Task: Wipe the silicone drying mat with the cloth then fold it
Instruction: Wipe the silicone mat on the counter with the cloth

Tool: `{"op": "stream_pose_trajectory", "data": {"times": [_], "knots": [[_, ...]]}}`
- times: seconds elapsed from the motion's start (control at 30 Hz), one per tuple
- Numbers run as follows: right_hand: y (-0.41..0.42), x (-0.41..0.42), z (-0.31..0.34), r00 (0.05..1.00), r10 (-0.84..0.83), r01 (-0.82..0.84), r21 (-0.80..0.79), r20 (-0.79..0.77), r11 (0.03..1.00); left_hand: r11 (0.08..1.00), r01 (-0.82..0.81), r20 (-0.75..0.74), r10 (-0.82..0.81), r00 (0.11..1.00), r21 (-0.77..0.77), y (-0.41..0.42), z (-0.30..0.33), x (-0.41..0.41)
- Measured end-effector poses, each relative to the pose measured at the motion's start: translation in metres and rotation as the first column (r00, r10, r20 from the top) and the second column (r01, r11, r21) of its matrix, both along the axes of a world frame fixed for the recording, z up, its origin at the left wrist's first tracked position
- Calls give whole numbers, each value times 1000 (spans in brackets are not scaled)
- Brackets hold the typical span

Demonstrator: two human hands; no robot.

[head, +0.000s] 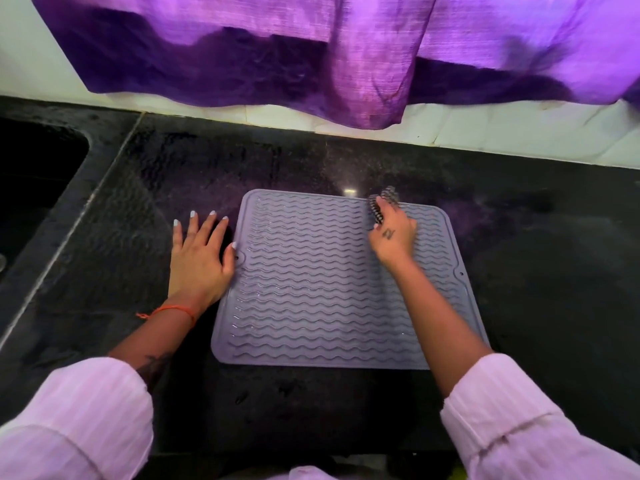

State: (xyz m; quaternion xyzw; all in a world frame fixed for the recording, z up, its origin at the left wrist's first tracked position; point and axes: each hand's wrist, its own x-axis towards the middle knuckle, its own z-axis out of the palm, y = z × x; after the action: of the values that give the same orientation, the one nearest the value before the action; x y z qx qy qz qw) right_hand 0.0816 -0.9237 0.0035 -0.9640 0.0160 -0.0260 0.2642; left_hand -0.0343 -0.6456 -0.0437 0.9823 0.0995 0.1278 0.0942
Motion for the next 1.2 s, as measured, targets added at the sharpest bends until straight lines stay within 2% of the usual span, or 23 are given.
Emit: {"op": "stream_pose_trajectory", "data": {"times": [0.07, 0.13, 0.2, 0.23, 0.3, 0.37, 0.47, 0.53, 0.6, 0.63, 0.7, 0.77, 0.87, 0.97, 1.07, 1.13, 1.17, 1.2], "knots": [[-13, 1, 4, 1000, -23, 24, 249, -6, 968, 1000, -2, 2, 2, 1000, 3, 0, 0, 0], [-30, -2, 3, 978, -194, 161, 325, 72, 932, 1000, -6, -1, 6, 1000, 3, 0, 0, -1], [-46, -7, 0, 925, -345, 300, 247, 162, 921, 1000, -7, 1, 7, 1000, 2, 0, 0, -1], [-52, -8, -2, 911, -379, 354, 167, 160, 920, 1000, -5, 5, 5, 1000, 3, 0, 0, -1], [-56, -7, -6, 932, -353, 359, -65, 86, 931, 1000, -3, 6, 3, 1000, 1, -1, 0, -1], [-50, 0, -6, 954, -298, 301, -187, 44, 935, 1000, 0, 7, 0, 1000, -4, -1, -1, 0], [-37, 13, -4, 986, -164, 164, -109, 14, 980, 1000, 2, 2, -2, 1000, 5, 0, -1, 1], [-37, 16, -1, 998, -55, 55, 119, -10, 991, 1000, -3, 4, 3, 1000, 9, 0, -1, 1], [-47, 12, 2, 996, -88, 83, 347, 1, 934, 1000, -9, 6, 9, 1000, 7, 0, -2, 0], [-54, 9, 2, 984, -175, 152, 382, 26, 912, 1000, -12, 8, 12, 1000, 6, 0, -2, 0], [-71, 4, -2, 928, -358, 304, 337, 109, 891, 1000, -13, 10, 13, 1000, 7, 1, -2, 0], [-80, 4, -8, 897, -416, 387, 189, 151, 902, 1000, -11, 10, 11, 1000, 8, 1, -3, 0], [-75, 16, -11, 938, -336, 340, -50, 83, 939, 1000, -6, 11, 6, 1000, 6, 1, -3, 1], [-63, 28, 1, 961, -275, 276, -66, 28, 959, 1000, -6, 8, 6, 1000, 9, 0, -3, 1], [-49, 29, 0, 995, -101, 102, -39, 25, 994, 1000, -4, 4, 4, 1000, 8, 0, -3, 1], [-39, 22, -1, 999, 31, -29, 83, -22, 996, 1000, -8, 3, 7, 1000, 5, 1, -3, 1], [-35, 19, 0, 997, 61, -49, 228, -49, 972, 1000, -9, 4, 9, 1000, 3, 1, -2, 1], [-34, 15, 2, 995, 68, -31, 418, -75, 908, 1000, -10, 4, 10, 1000, 1, 1, -2, 0]]}}
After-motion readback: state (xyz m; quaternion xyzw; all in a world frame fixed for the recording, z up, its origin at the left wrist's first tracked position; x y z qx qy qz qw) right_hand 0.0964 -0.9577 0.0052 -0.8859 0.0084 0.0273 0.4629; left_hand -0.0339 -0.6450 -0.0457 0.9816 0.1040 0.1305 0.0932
